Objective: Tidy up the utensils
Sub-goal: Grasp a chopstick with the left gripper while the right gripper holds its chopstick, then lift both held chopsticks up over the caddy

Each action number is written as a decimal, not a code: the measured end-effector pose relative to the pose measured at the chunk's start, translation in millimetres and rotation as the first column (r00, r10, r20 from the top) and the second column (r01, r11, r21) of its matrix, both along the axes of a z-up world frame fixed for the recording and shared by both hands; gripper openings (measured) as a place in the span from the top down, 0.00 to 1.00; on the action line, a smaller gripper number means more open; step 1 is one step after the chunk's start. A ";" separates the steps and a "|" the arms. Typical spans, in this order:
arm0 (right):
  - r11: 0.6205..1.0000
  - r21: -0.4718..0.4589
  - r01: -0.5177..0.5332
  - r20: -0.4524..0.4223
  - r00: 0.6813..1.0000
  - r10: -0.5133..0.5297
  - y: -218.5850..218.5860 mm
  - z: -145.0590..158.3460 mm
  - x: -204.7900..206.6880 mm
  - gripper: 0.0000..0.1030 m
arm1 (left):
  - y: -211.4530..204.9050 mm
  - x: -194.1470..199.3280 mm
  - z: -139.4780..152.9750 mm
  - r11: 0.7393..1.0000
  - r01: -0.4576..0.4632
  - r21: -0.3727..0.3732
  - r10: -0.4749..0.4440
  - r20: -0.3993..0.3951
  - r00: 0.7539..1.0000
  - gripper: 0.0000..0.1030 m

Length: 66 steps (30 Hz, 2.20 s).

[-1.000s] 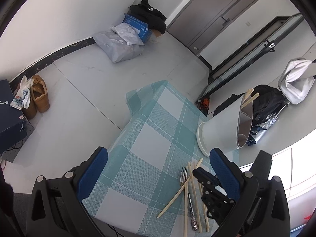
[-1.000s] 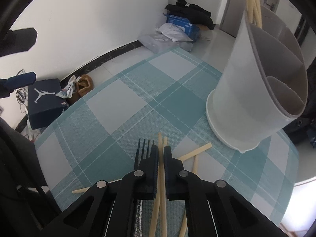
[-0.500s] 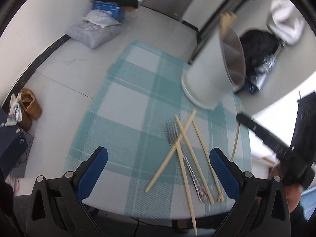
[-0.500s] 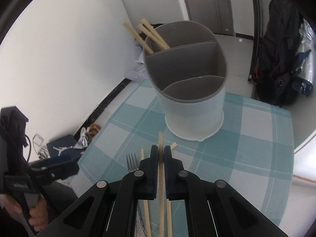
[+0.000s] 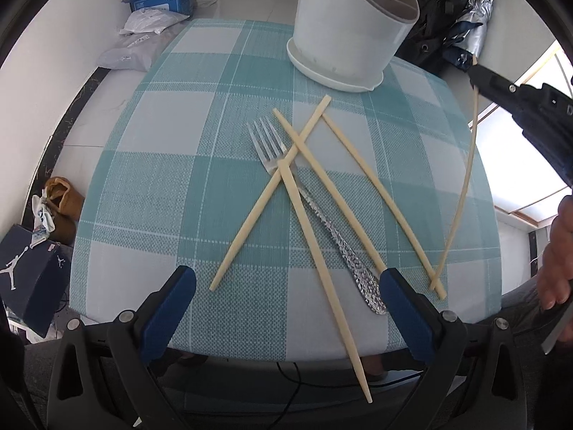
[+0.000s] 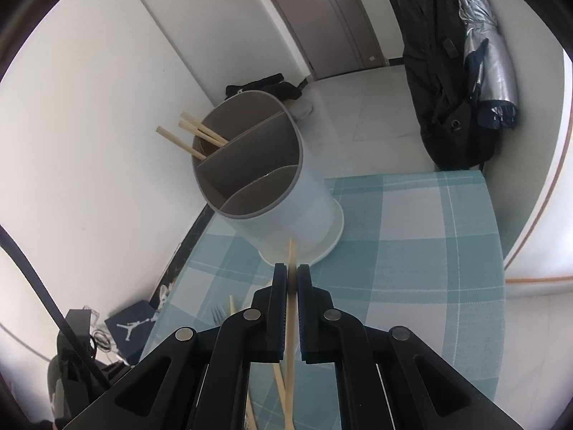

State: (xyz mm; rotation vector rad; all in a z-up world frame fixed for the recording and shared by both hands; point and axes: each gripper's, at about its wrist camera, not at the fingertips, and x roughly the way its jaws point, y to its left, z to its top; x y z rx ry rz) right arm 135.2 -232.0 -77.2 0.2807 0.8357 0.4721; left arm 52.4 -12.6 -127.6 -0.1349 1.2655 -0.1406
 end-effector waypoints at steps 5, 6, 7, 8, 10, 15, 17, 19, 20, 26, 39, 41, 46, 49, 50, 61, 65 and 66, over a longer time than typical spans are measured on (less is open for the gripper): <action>1.000 0.005 0.000 0.026 1.000 0.000 -3.6 3.4 -3.5 0.95 | -6.2 0.6 -3.4 0.998 0.023 0.059 -0.023 -0.014 1.000 0.14; 1.000 0.012 -0.001 0.023 1.000 0.001 -4.1 3.5 -3.8 0.95 | -7.7 1.2 -4.5 0.998 0.028 0.063 -0.027 -0.019 0.999 0.16; 1.000 0.016 -0.002 0.021 1.000 0.002 -5.2 2.7 -3.8 0.95 | -8.8 1.5 -5.4 0.996 0.031 0.079 -0.030 -0.023 0.999 0.18; 1.000 0.018 -0.002 0.021 1.000 0.001 -5.4 3.0 -4.3 0.95 | -8.9 1.5 -6.0 0.995 0.036 0.092 -0.034 -0.025 0.999 0.20; 1.000 0.026 0.000 0.027 1.000 -0.001 -6.9 5.6 -5.0 0.95 | -9.7 2.1 -7.6 0.992 0.045 0.115 -0.041 -0.034 0.999 0.29; 0.999 0.035 0.009 0.025 1.000 -0.010 -8.2 7.1 -6.2 0.95 | -10.1 8.1 -6.8 0.990 0.053 0.131 -0.049 -0.031 0.998 0.39; 0.999 0.039 0.014 0.022 1.000 -0.015 -8.4 6.7 -5.8 0.95 | -8.0 12.9 -7.5 0.990 0.045 0.135 -0.041 -0.033 0.999 0.39; 0.999 0.043 0.018 0.022 1.000 -0.019 -9.1 7.2 -5.8 0.95 | -7.7 19.3 -8.1 0.989 0.041 0.143 -0.037 -0.035 0.999 0.39; 0.999 0.046 0.021 0.024 0.999 -0.022 -9.2 7.8 -5.8 0.95 | -8.5 23.6 -9.5 0.989 0.037 0.143 -0.032 -0.037 0.999 0.39; 0.999 0.051 0.018 0.035 0.999 -0.019 -9.4 10.8 -7.2 0.95 | -8.4 37.3 -9.3 0.988 0.006 0.153 0.000 -0.042 0.999 0.58; 0.998 0.063 0.026 0.029 0.999 -0.028 -10.0 12.5 -4.1 0.95 | -13.5 57.8 -9.9 0.984 -0.051 0.169 0.061 -0.054 0.997 0.93; 0.998 0.061 0.026 0.030 0.999 -0.028 -10.2 12.8 -4.1 0.95 | -12.2 58.9 -8.5 0.985 -0.065 0.160 0.074 -0.051 0.996 0.94; 0.998 0.054 0.026 0.034 0.999 -0.028 -9.0 12.3 -5.7 0.95 | -0.9 58.4 1.8 0.989 -0.114 0.094 0.115 -0.011 0.993 0.97; 0.998 0.049 0.027 0.036 0.999 -0.028 -8.2 12.5 -6.5 0.95 | 5.0 58.8 8.6 0.989 -0.131 0.062 0.131 0.017 0.991 0.97; 0.999 0.047 0.027 0.038 0.999 -0.029 -8.2 12.6 -6.8 0.95 | 4.9 57.7 12.4 0.989 -0.135 0.053 0.134 0.031 0.991 0.97; 1.000 0.025 0.016 0.127 0.992 -0.019 -6.7 24.5 -27.0 0.95 | 12.8 41.4 79.5 0.986 -0.143 -0.082 0.162 0.326 0.931 0.97; 1.000 -0.003 0.011 0.165 0.986 -0.010 -1.5 30.0 -37.5 0.96 | 18.8 32.0 97.6 0.980 -0.141 -0.143 0.190 0.422 0.886 0.97; 1.000 -0.011 0.010 0.173 0.985 -0.008 0.3 31.0 -39.8 0.96 | 20.0 30.5 102.0 0.978 -0.147 -0.150 0.199 0.440 0.876 0.97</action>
